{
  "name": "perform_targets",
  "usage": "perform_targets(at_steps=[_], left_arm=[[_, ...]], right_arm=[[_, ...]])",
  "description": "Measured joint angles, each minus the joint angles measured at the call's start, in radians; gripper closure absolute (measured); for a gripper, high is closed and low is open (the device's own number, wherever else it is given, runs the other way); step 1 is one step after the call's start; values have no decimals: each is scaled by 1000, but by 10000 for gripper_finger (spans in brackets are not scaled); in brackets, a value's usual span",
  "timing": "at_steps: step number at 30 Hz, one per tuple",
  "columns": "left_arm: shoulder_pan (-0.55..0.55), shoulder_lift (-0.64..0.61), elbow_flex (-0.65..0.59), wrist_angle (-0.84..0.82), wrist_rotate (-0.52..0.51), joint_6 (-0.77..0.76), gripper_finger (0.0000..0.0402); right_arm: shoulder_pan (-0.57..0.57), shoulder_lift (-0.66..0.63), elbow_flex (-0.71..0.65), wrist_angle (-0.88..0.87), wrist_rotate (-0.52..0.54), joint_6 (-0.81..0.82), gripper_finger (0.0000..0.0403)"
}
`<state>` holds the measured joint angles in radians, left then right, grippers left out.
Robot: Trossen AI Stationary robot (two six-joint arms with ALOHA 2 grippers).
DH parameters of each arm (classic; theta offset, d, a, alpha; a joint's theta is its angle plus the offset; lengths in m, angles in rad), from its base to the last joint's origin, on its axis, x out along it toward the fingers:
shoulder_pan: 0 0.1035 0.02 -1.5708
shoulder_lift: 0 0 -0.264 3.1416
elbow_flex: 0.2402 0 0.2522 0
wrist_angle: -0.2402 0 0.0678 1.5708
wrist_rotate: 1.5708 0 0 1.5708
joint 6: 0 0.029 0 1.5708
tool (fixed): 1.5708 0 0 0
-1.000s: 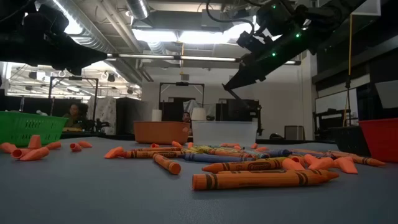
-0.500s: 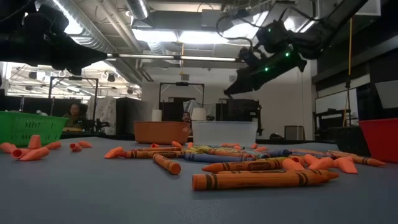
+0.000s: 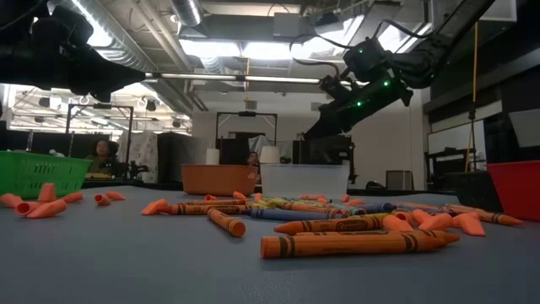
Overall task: Sort crayons
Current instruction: Put the blue crayon into the transparent bin, then put the red crayon into the orange bin
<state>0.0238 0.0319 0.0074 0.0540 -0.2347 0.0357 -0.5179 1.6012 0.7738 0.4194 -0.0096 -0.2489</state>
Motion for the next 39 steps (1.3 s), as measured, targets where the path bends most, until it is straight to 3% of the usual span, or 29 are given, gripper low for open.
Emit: perform_targets(at_steps=[10, 21, 28, 34, 39], left_arm=[[0, 0, 0, 0, 0, 0, 401], [0, 0, 0, 0, 0, -1, 401], [0, 0, 0, 20, 0, -34, 400], [0, 13, 0, 101, 0, -97, 362], [0, 95, 0, 253, 0, -112, 324]], right_arm=[[0, 0, 0, 0, 1, -17, 374], [0, 0, 0, 0, 1, -22, 279], [0, 0, 0, 0, 1, -22, 263], [0, 0, 0, 0, 1, -22, 264], [0, 0, 0, -1, 1, -22, 264]])
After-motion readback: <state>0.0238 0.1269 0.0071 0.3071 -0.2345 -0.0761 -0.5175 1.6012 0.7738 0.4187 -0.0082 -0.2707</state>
